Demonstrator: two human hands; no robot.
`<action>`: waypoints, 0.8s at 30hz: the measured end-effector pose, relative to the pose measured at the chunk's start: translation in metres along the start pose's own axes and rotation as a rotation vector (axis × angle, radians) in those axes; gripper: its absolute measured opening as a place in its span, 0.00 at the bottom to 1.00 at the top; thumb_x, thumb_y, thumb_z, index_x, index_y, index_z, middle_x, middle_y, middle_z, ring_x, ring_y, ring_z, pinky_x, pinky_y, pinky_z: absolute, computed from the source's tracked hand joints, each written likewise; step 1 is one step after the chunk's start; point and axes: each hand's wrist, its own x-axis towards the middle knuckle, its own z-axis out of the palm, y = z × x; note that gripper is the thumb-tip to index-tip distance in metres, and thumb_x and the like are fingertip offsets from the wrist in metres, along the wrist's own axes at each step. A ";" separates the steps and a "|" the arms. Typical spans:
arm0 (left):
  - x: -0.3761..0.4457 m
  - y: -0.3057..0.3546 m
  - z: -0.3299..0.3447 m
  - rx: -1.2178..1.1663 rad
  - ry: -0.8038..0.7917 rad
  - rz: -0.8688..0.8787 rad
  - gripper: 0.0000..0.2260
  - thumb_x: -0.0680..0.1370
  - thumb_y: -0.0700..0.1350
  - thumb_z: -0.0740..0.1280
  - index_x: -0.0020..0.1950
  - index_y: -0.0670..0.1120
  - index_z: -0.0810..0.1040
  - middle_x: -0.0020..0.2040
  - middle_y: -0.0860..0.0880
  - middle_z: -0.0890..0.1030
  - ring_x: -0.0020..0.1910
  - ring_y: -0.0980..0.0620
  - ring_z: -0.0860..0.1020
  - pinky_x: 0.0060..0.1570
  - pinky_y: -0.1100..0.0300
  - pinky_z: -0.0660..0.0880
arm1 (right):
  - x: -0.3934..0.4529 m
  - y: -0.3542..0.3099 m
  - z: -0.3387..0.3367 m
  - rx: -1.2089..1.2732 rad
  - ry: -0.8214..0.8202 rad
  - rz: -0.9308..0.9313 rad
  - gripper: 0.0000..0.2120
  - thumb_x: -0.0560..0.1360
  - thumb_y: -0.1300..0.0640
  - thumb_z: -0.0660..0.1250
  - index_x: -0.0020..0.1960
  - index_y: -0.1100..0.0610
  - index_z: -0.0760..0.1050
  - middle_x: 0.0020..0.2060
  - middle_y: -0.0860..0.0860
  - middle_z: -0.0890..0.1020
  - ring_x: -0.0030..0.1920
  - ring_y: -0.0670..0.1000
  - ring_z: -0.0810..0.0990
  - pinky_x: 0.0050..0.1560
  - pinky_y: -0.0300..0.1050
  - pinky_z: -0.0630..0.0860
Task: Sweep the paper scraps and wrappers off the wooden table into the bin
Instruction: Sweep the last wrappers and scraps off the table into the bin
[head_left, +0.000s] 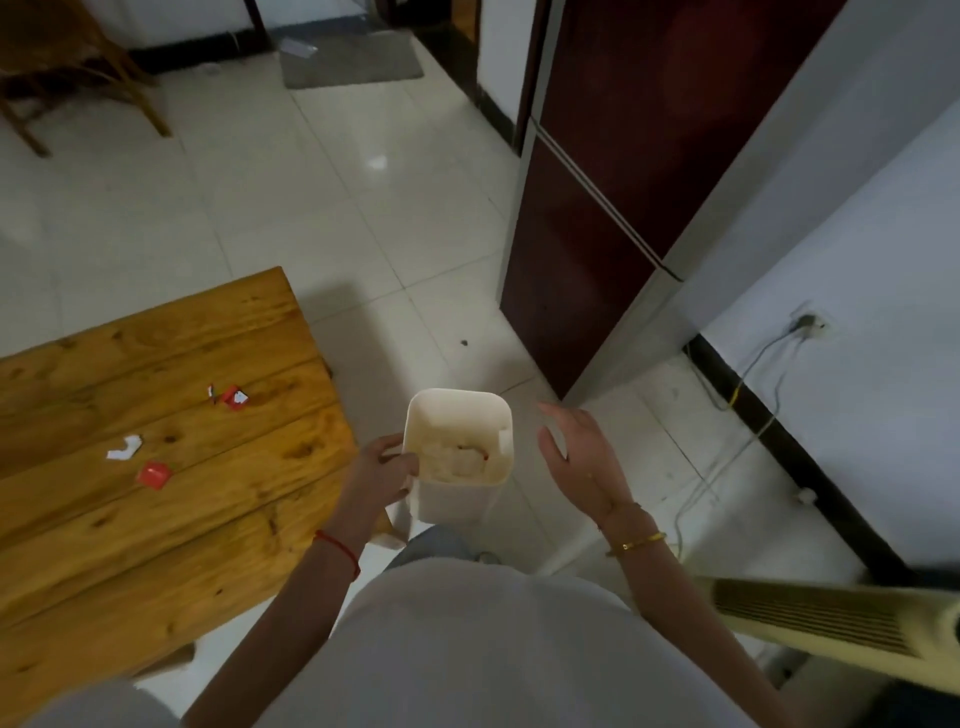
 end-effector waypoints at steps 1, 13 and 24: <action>0.005 0.006 0.004 -0.012 0.012 -0.005 0.18 0.70 0.37 0.67 0.58 0.51 0.76 0.47 0.47 0.78 0.45 0.49 0.78 0.37 0.58 0.77 | 0.012 0.002 -0.001 0.000 -0.014 -0.012 0.18 0.81 0.54 0.58 0.69 0.56 0.69 0.66 0.54 0.74 0.66 0.51 0.69 0.64 0.40 0.61; 0.118 0.084 0.014 -0.189 0.142 -0.077 0.20 0.67 0.36 0.67 0.57 0.49 0.78 0.53 0.42 0.82 0.50 0.44 0.81 0.47 0.51 0.81 | 0.193 0.001 0.004 -0.005 -0.163 -0.179 0.18 0.82 0.52 0.56 0.70 0.56 0.68 0.66 0.52 0.74 0.67 0.51 0.68 0.68 0.46 0.65; 0.214 0.203 -0.031 -0.275 0.325 -0.076 0.24 0.60 0.44 0.66 0.56 0.51 0.79 0.52 0.47 0.85 0.52 0.46 0.82 0.56 0.46 0.79 | 0.421 -0.093 0.018 -0.028 -0.293 -0.439 0.17 0.80 0.55 0.59 0.68 0.55 0.71 0.64 0.52 0.75 0.65 0.50 0.70 0.65 0.39 0.62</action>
